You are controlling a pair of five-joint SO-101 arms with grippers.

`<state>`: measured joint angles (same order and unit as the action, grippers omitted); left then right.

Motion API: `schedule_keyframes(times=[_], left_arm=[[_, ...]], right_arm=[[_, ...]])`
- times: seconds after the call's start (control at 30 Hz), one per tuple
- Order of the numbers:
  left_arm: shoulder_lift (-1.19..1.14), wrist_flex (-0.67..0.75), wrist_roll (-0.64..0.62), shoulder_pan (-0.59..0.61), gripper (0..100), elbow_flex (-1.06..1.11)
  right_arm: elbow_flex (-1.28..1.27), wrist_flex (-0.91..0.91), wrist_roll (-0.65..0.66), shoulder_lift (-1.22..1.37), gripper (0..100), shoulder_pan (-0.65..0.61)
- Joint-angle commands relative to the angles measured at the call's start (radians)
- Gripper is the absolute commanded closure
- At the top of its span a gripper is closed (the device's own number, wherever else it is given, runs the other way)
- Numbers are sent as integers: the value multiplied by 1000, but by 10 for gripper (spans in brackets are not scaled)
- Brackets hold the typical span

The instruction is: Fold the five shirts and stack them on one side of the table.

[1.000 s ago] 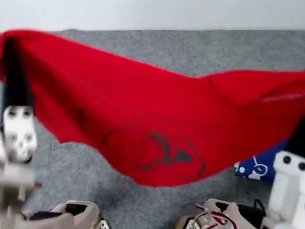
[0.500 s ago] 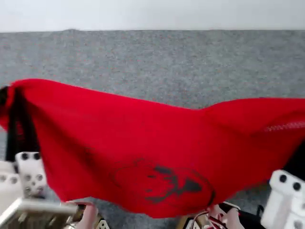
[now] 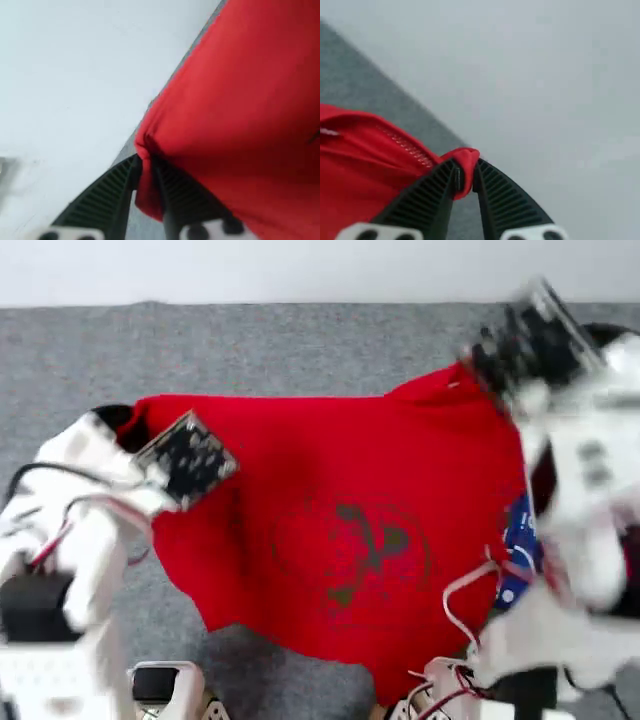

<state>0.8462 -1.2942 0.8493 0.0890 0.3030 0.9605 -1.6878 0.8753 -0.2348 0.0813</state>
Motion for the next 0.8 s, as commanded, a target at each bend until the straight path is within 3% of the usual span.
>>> schedule_keyframes(times=[0.0,0.13,0.3,0.77], left_arm=[[11,304,8,11,995,205],[-60,516,9,12,995,315],[-301,658,9,61,995,223],[-1045,678,9,41,995,-550]], right_arm=[[-161,160,-40,42,987,-12],[-305,360,-66,120,987,-13],[-371,553,-66,243,988,-13],[-370,1082,-66,512,988,-35]])
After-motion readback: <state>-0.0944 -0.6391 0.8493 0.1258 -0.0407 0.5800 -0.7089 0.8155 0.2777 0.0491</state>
